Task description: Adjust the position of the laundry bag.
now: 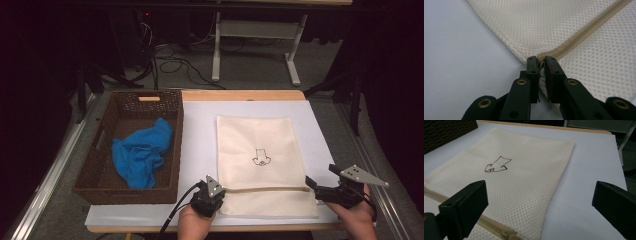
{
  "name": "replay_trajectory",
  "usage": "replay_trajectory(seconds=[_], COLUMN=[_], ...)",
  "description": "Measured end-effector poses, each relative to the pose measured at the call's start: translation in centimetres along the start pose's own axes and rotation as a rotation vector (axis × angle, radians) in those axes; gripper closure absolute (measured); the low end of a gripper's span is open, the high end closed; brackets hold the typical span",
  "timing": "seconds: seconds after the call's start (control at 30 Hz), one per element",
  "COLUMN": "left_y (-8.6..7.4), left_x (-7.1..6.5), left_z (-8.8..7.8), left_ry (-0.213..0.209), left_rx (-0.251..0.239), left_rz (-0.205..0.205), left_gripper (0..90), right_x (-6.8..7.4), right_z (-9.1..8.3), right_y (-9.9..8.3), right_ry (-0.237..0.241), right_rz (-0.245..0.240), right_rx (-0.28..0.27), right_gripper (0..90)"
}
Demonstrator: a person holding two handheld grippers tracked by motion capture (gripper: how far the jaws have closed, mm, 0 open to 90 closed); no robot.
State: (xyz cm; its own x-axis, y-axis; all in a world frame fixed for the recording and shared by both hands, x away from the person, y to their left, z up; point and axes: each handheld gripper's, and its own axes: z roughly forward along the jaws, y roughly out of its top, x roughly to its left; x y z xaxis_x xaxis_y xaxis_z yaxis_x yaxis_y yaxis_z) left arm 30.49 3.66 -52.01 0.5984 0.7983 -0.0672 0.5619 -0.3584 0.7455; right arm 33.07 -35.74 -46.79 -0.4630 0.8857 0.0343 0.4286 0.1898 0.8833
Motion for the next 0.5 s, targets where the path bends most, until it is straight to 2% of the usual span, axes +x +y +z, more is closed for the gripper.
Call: replay_trajectory(seconds=[0.03,0.13,0.17,0.2,0.3,0.43,0.5], left_y=[0.1,0.2,0.2,0.2,0.1,0.1,0.1], left_x=[0.2,1.1,1.1,1.9,2.8,2.8,2.8], left_z=[0.0,-0.2,-0.2,-0.3,-0.2,-0.2,-0.5], left_ry=[-0.001,0.045,0.045,0.062,0.096,0.101,0.091], left_rx=[0.0,-0.01,-0.01,-0.021,-0.03,-0.033,-0.037], left_rz=[-0.003,-0.016,-0.016,-0.047,-0.073,-0.08,-0.085], left_gripper=[83.0,83.9,84.0,84.5,84.4,81.8,74.1], right_x=[0.0,0.0,0.0,0.0,-0.1,-0.1,0.0], right_z=[0.0,0.0,0.0,0.2,0.4,0.5,0.5], right_y=[0.0,-0.1,-0.1,-0.1,-0.2,-0.2,-0.3], right_ry=[0.001,0.002,0.002,0.005,0.009,0.01,0.013], right_rz=[0.004,0.005,0.005,-0.003,0.001,-0.001,-0.002], right_rx=[0.001,0.004,0.004,0.009,0.019,0.023,0.025], right_gripper=[0.8,1.0,1.0,1.3,1.4,1.6,1.8])
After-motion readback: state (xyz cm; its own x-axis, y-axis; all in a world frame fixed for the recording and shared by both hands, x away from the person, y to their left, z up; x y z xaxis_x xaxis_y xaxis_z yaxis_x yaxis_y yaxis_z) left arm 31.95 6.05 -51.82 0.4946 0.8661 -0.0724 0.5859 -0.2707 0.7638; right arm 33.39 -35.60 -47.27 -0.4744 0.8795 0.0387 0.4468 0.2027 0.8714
